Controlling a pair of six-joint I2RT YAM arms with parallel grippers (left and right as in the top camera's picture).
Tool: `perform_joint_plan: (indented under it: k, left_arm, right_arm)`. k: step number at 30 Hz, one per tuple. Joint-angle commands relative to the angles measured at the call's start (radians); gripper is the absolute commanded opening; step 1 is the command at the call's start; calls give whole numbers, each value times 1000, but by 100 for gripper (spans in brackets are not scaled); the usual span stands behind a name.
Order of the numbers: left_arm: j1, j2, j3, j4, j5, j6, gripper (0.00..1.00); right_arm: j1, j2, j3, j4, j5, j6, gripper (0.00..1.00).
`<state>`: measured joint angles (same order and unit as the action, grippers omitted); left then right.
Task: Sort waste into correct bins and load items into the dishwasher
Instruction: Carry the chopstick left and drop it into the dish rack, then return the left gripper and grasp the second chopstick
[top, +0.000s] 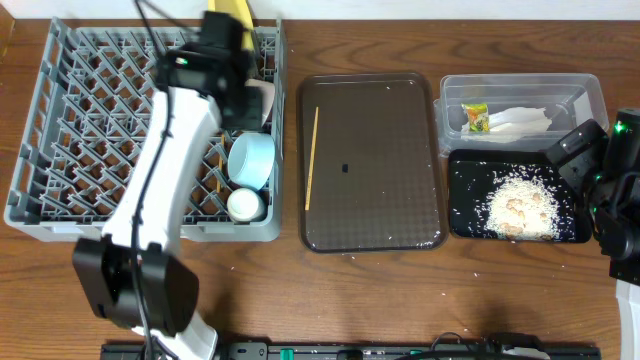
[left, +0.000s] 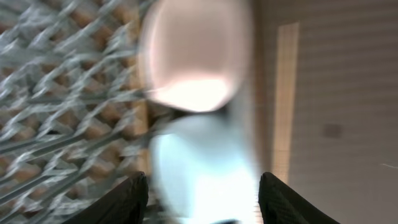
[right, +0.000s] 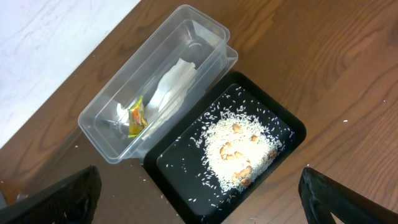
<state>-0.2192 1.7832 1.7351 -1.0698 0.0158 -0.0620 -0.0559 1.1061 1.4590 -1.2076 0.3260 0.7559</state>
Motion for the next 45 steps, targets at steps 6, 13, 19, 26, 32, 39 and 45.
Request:
perform_joint_plan:
  k: [6,13,19,26,32,39,45]
  left_arm:
    - [-234,111,-25,80,-60,-180,58]
    - [-281,273,-25,168,-95,-180,58]
    - [-281,367,-25,179,-96,-180,58]
    - [-281,430,-25,183,-91,-179,58]
    - [-281,478,-25,186,-76,-180,58]
    - [-282,509,-25,192,-18,-180,56]
    - [-282,531,-28,191,59,-180,39]
  right_arm:
    - [-3,5,-1,-1,14,-10,99]
    - [-3,5,-1,-1,14,-9,99]
    - [-3,5,-1,-1,14,-10,99]
    - [-3,5,-1,-1,14,-9,99]
    - [-3,5,-1,-1,14,-9,99]
    - [-3,5,-1,-1,14,-10,99]
    - [-3,5,-1,-1,14,-10,99]
